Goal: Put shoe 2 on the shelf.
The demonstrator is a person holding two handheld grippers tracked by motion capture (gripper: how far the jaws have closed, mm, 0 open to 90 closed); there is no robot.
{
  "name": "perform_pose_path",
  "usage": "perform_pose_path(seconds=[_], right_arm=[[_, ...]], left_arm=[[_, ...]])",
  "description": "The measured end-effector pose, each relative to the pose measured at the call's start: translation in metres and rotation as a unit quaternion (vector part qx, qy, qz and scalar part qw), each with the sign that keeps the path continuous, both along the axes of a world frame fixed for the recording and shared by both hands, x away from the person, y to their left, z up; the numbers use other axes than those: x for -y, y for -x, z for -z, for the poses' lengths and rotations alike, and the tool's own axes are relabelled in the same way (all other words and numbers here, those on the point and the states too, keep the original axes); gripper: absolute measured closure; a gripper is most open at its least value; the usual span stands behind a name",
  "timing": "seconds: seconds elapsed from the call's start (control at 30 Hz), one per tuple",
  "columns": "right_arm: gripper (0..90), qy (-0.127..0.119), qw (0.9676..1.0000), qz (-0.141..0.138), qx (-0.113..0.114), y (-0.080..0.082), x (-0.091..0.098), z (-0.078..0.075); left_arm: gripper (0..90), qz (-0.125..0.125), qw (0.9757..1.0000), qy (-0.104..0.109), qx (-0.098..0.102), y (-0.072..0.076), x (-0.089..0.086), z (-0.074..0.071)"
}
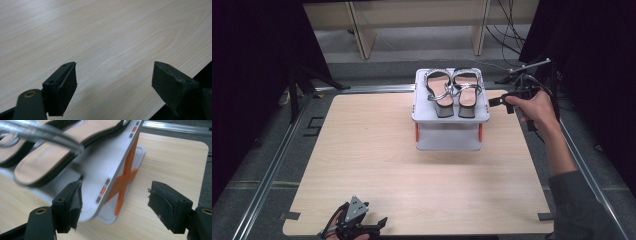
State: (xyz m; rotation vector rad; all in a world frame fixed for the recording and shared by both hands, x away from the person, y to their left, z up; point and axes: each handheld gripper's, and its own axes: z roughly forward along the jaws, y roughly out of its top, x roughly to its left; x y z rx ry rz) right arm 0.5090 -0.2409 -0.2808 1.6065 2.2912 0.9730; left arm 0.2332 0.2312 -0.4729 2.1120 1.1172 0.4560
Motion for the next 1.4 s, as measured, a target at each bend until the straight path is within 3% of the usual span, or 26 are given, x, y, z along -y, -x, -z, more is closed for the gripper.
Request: perform_pose_path(seconds=[0.07,0.1,0.13,0.17,0.2,0.27,0.3,0.4,0.5,0.53,0.6,0.63,0.67,0.7,0.73,0.77,0.8,0.83,0.97,1.03,1.07,1.1,1.13,1.23,1.3,1.4], right_arm=[[26.7,-0.031,0.9994,-0.017,0.006,0.011,0.004,0.004],[26.7,-0.025,0.9991,-0.025,0.022,0.015,0.006,0.007],[26.3,-0.022,0.9995,-0.018,0.014,0.021,0.005,0.009],[26.2,-0.018,0.9994,-0.024,0.019,0.026,0.006,0.011],[26.2,-0.028,0.9989,-0.029,0.025,0.030,0.006,0.015],[26.0,-0.037,0.9984,-0.034,0.026,0.041,0.006,0.020],[25.7,-0.043,0.9981,-0.036,0.026,0.047,0.004,0.023],[25.0,-0.036,0.9973,-0.053,0.038,0.063,0.000,0.034],[24.2,-0.048,0.9938,-0.079,0.062,0.078,-0.006,0.049],[24.0,-0.065,0.9934,-0.076,0.055,0.083,-0.008,0.053],[25.1,-0.085,0.9893,-0.092,0.075,0.089,-0.008,0.064],[21.8,-0.076,0.9892,-0.118,0.043,0.091,-0.010,0.073],[21.4,-0.085,0.9881,-0.124,0.031,0.093,-0.011,0.079],[23.2,-0.086,0.9885,-0.120,0.033,0.095,-0.009,0.084],[23.6,-0.080,0.9891,-0.118,0.036,0.095,-0.008,0.088],[22.1,-0.077,0.9896,-0.120,0.019,0.097,-0.008,0.094],[22.1,-0.072,0.9901,-0.120,0.015,0.098,-0.008,0.100],[22.4,-0.060,0.9920,-0.110,0.017,0.099,-0.008,0.103],[22.0,-0.050,0.9917,-0.118,0.014,0.103,-0.010,0.119],[21.9,-0.046,0.9914,-0.122,0.012,0.105,-0.013,0.127],[21.9,-0.036,0.9919,-0.121,0.012,0.105,-0.013,0.128],[21.9,-0.038,0.9929,-0.113,0.006,0.108,-0.016,0.132],[21.9,-0.029,0.9925,-0.119,0.001,0.109,-0.016,0.133],[21.9,-0.024,0.9921,-0.123,0.013,0.114,-0.020,0.140],[22.0,-0.031,0.9913,-0.127,-0.010,0.118,-0.021,0.143],[21.9,-0.005,0.9905,-0.138,-0.003,0.124,-0.023,0.152]], left_arm=[[19.9,-0.002,1.0000,0.002,-0.002,0.000,0.000,0.000],[19.8,-0.004,1.0000,0.002,-0.001,0.000,0.000,0.001],[19.8,0.002,1.0000,0.002,-0.005,0.000,-0.002,0.000],[19.8,0.016,0.9996,-0.021,-0.012,-0.001,-0.005,-0.002],[19.8,-0.006,1.0000,0.000,0.000,-0.001,-0.002,0.001],[19.8,-0.004,1.0000,-0.004,-0.003,-0.001,-0.003,0.000],[19.8,-0.008,0.9998,0.016,-0.002,-0.001,-0.001,0.001],[19.8,-0.010,0.9999,0.000,-0.004,-0.002,-0.001,0.002],[19.9,-0.003,0.9999,-0.004,-0.011,-0.003,-0.003,0.003],[19.8,-0.009,0.9999,-0.004,-0.009,-0.004,-0.002,0.003],[19.8,-0.006,1.0000,-0.003,-0.007,-0.003,-0.002,0.002],[19.8,-0.003,0.9999,-0.006,-0.007,-0.003,-0.002,0.002],[19.8,-0.010,0.9998,0.013,-0.005,-0.002,0.000,0.002],[19.8,-0.012,0.9998,0.013,-0.004,-0.002,-0.001,0.002],[19.8,-0.012,0.9999,-0.001,-0.004,-0.002,-0.002,0.002],[19.8,-0.006,0.9999,-0.008,-0.005,-0.002,-0.004,0.001],[19.8,-0.007,1.0000,0.000,-0.006,-0.002,-0.004,0.001],[19.8,-0.008,0.9999,-0.007,-0.005,-0.003,-0.004,0.001],[19.8,-0.010,0.9999,0.003,-0.005,-0.002,-0.002,0.001],[19.8,-0.014,0.9999,0.001,-0.002,-0.001,-0.001,0.001],[19.8,0.003,0.9998,-0.013,-0.012,0.000,-0.004,-0.001],[19.8,-0.015,0.9998,0.015,-0.003,0.001,0.000,0.001],[19.8,-0.009,0.9999,-0.005,-0.004,0.001,-0.002,0.000],[19.8,-0.012,0.9999,0.003,0.001,0.002,-0.002,0.000],[19.8,-0.009,0.9999,0.012,-0.002,0.002,-0.002,0.000],[19.8,-0.007,0.9998,0.019,0.002,0.003,0.000,0.000]])
